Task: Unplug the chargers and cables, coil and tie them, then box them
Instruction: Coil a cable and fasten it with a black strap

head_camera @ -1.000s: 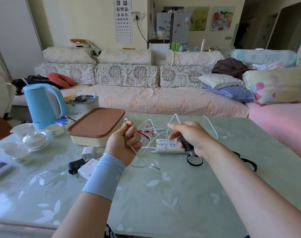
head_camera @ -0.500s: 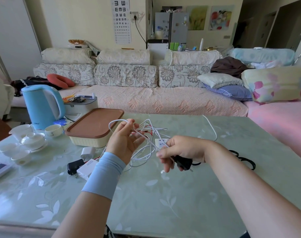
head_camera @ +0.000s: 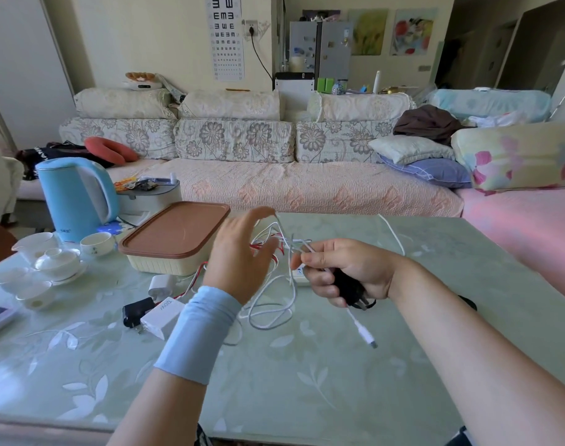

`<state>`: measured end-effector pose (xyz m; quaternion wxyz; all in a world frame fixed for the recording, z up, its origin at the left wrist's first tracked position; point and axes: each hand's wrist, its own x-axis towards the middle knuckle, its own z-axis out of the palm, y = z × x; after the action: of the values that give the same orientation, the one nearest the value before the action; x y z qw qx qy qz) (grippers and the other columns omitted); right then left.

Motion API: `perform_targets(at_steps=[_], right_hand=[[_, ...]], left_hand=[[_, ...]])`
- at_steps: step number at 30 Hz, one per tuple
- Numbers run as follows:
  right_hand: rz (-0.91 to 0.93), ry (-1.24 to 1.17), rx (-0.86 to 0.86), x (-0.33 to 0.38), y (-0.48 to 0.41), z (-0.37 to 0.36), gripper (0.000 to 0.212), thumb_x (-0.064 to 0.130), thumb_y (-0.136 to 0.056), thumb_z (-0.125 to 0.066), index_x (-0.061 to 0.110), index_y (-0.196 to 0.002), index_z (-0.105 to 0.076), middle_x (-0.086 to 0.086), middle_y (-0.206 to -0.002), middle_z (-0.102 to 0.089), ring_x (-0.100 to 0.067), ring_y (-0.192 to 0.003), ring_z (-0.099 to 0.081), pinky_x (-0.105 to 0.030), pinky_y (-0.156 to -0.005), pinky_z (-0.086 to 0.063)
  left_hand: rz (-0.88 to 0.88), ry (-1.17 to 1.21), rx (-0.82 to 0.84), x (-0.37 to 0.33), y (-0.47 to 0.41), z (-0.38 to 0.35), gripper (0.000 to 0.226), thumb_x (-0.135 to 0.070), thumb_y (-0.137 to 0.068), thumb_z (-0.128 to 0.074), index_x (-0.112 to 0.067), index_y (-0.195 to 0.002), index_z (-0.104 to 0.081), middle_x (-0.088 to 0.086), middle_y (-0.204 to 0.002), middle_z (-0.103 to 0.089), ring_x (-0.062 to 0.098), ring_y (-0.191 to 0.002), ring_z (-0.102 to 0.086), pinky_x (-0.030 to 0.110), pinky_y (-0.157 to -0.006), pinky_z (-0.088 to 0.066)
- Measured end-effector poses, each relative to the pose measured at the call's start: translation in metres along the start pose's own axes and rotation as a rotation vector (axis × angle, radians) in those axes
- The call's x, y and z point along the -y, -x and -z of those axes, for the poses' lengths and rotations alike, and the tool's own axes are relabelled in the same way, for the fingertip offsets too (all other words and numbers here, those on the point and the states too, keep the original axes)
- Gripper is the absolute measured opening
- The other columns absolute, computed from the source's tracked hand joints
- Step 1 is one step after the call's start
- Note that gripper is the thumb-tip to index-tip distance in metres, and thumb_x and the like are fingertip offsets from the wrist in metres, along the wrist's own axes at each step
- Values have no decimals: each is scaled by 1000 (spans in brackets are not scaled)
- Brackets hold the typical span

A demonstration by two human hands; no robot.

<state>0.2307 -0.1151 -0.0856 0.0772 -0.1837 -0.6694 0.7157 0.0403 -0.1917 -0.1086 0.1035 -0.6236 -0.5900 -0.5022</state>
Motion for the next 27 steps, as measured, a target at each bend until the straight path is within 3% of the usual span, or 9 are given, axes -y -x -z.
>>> perform_targets(at_steps=[3, 7, 9, 11, 14, 18, 22, 25, 27], right_hand=[[8, -2, 58, 1, 5, 6, 17, 15, -92, -56, 15, -102, -70, 0, -64, -40, -12, -51, -40, -22, -39, -35], [26, 28, 88, 0, 9, 9, 22, 8, -90, -53, 10, -101, -73, -8, -74, -60, -13, -56, -44, -22, -39, -37], [42, 25, 86, 0, 10, 9, 21, 7, -91, -52, 8, -98, -73, -13, -84, -69, -13, -59, -47, -22, -40, -40], [14, 43, 44, 2, 11, 11, 19, 9, -95, -53, 7, -94, -71, -17, -88, -72, -13, -58, -52, -22, -41, -42], [-131, 185, -18, 0, 14, 15, 22, 12, -101, -47, 6, -94, -66, -13, -81, -73, -17, -54, -61, -27, -51, -52], [-215, 138, 31, -9, 12, 15, 19, 16, -101, -46, 5, -95, -60, -6, -60, -57, -18, -49, -53, -47, -73, -57], [-132, 82, -29, -3, 12, 14, 17, 24, -93, -52, 9, -91, -59, 1, -54, -41, -11, -43, -40, -23, -41, -44], [24, -35, -210, -1, 13, 20, 17, 20, -98, -46, 9, -90, -57, 2, -53, -38, -11, -41, -38, -19, -38, -33], [124, -91, -346, -2, 12, 26, 19, 16, -102, -42, 9, -91, -57, 3, -53, -39, -11, -42, -39, -21, -39, -34]], left_hand=[[-55, -234, 12, -3, 3, -11, 54, -37, -72, -72, -32, -124, -60, -1, -108, -48, 20, -100, -41, 30, -89, -33], [-155, -296, 76, -9, -6, -15, 39, -63, -67, -61, -43, -100, -70, -4, -118, -49, 19, -105, -37, 29, -89, -26], [-89, -95, 283, -10, -8, -17, 23, -53, -78, -59, -35, -87, -72, -6, -113, -62, 15, -102, -50, 30, -93, -34], [103, 76, 451, -9, -7, -13, 13, -31, -85, -62, -27, -74, -67, -8, -76, -68, 6, -73, -56, 28, -76, -43], [197, 26, 496, 5, -11, -3, 21, -15, -86, -62, -27, -70, -65, -5, -59, -66, 3, -54, -49, 24, -61, -40], [287, -21, 543, 20, -11, 2, 19, -25, -85, -68, -35, -69, -70, -10, -56, -59, 4, -52, -45, 23, -59, -41], [356, 30, 518, 23, -9, 3, 26, -38, -81, -74, -14, -70, -70, -6, -52, -55, 10, -50, -43, 21, -53, -39], [430, 154, 651, 23, -9, 12, 35, -34, -84, -72, -10, -62, -60, -1, -50, -59, 11, -46, -52, 15, -58, -47], [551, 402, 628, 24, -6, 13, 31, -27, -90, -65, -9, -66, -57, -1, -47, -49, 11, -42, -47, 30, -72, -57]])
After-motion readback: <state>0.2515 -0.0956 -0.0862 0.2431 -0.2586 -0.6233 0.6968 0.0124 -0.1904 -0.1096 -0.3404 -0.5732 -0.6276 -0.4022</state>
